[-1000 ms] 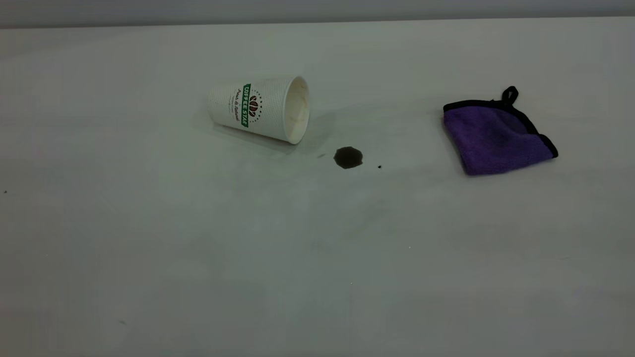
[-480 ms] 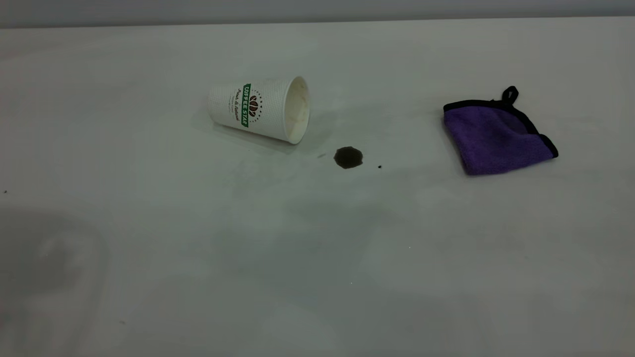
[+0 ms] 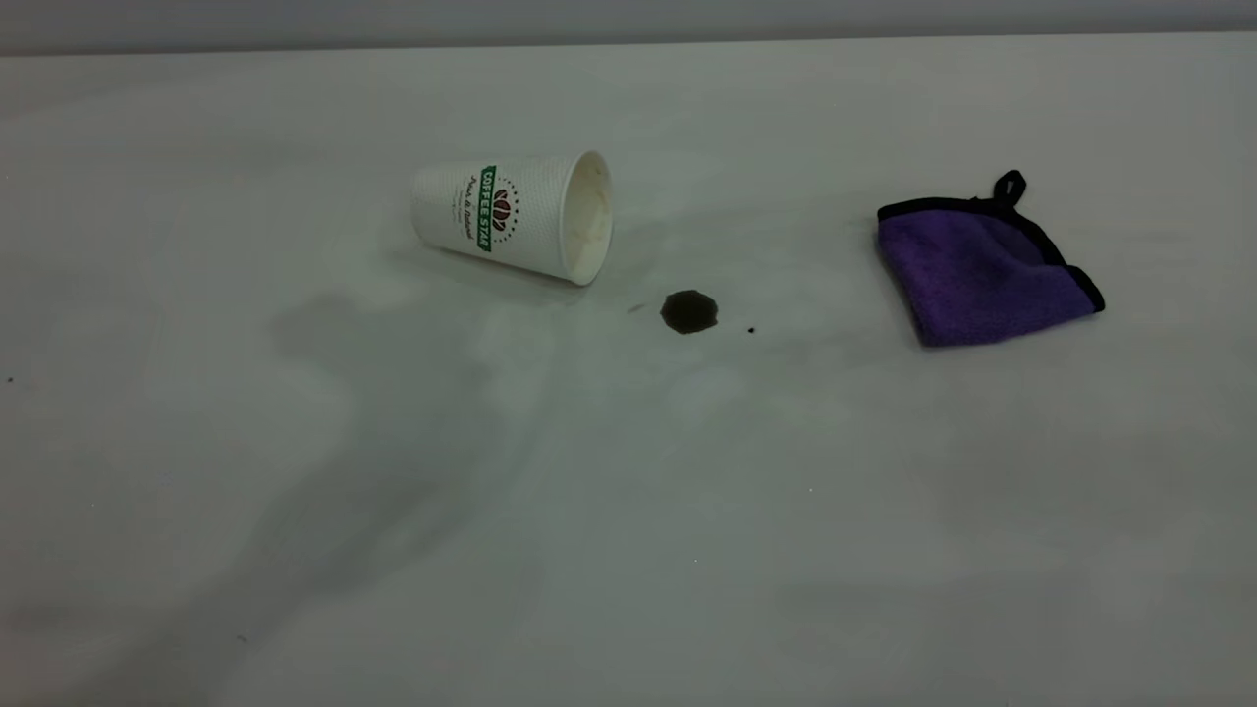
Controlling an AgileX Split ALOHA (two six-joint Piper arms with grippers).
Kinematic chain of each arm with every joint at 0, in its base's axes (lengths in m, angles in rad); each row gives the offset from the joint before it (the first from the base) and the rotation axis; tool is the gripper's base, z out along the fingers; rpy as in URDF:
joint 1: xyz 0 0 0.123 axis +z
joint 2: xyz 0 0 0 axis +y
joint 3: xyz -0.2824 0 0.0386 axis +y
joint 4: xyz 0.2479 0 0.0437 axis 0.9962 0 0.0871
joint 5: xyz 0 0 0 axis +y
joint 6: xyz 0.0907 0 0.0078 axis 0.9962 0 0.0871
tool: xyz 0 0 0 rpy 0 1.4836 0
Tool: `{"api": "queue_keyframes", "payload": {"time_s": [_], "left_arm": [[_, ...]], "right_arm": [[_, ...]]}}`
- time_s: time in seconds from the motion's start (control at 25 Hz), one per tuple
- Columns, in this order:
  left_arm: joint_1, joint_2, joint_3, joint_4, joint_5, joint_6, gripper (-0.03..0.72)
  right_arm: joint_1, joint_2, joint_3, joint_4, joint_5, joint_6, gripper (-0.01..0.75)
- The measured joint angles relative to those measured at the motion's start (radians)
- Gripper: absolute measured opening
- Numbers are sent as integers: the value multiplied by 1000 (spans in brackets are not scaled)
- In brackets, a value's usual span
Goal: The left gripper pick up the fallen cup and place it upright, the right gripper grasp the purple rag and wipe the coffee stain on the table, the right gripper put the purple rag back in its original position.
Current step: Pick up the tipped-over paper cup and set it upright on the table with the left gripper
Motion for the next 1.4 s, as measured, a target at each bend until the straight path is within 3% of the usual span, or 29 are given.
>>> {"api": "queue_keyframes", "payload": {"time_s": [0.2, 0.68, 1.4], "left_arm": [[-70, 212, -159, 24, 12, -30, 699], [-107, 533, -397, 42, -39, -57, 686], [-111, 713, -527, 146, -72, -138, 668]], "right_arm": [[0, 0, 0, 0, 0, 0, 238], [0, 0, 0, 0, 0, 0, 238], [0, 0, 0, 0, 0, 0, 238]]}}
